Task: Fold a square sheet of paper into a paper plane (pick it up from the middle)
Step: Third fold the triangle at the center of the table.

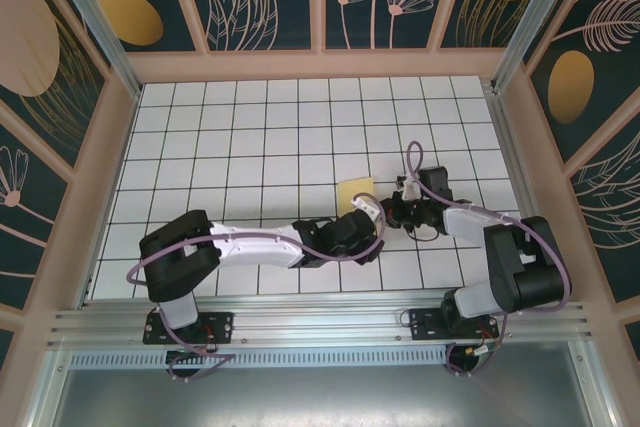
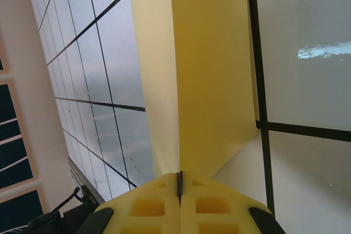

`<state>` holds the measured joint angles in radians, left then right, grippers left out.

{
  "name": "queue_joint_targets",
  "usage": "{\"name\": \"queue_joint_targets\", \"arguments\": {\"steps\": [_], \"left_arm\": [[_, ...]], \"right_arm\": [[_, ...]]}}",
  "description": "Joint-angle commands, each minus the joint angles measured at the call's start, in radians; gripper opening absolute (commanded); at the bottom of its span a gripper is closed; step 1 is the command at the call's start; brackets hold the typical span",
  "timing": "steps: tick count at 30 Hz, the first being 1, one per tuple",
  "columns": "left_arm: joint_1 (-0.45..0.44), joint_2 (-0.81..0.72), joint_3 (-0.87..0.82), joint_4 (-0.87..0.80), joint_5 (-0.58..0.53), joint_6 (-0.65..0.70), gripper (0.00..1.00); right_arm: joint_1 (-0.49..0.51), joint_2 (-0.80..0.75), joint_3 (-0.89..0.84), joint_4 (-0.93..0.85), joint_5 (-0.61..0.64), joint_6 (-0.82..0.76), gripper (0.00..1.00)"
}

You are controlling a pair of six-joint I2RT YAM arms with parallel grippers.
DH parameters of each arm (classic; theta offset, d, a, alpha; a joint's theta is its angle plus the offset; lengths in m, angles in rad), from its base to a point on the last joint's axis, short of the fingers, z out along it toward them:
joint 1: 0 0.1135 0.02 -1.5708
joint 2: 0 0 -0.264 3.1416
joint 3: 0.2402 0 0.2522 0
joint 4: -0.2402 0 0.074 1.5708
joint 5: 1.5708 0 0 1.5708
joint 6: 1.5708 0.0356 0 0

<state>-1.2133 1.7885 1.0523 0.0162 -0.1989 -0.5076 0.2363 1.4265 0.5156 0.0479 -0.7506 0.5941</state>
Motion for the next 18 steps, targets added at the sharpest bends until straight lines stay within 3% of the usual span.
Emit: {"name": "queue_joint_targets", "arguments": {"steps": [1,11,18], "left_arm": [[-0.024,0.045,0.058,-0.074,-0.105,0.093,0.61],[-0.040,0.108,0.120,-0.129,-0.198,0.122,0.61],[-0.039,0.101,0.105,-0.095,-0.185,0.114,0.45]], "right_arm": [[-0.003,-0.002,0.007,-0.002,-0.004,0.010,0.05],[-0.003,0.030,0.032,-0.009,-0.009,0.000,0.05],[-0.003,0.039,0.033,-0.019,0.000,-0.009,0.07]]}}
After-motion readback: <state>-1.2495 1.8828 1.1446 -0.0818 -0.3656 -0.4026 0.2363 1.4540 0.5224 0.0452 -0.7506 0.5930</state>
